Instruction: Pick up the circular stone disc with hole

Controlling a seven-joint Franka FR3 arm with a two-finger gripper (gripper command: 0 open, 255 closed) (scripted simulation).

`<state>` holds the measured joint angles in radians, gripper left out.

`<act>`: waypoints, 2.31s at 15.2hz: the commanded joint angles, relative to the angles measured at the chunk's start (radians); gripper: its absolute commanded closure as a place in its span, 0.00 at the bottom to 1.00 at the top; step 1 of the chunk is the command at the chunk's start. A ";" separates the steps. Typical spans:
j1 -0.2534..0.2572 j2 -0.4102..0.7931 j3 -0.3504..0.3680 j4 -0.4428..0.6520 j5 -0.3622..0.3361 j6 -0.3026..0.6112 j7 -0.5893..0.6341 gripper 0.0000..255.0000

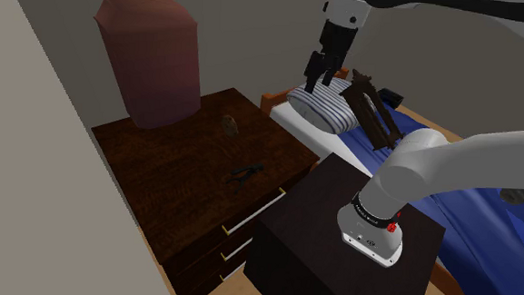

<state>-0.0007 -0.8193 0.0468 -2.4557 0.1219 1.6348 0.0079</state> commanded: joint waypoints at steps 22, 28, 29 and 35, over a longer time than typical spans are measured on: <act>-0.065 0.706 0.133 0.050 -0.126 0.752 0.156 0.00; -0.072 0.949 0.129 0.186 -0.253 0.876 0.259 0.00; -0.069 0.989 0.124 0.214 -0.274 0.890 0.277 0.00; -0.033 1.223 0.074 0.407 -0.380 0.948 0.363 0.00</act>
<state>-0.0397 0.3632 0.1309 -2.0830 -0.2418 2.5726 0.3580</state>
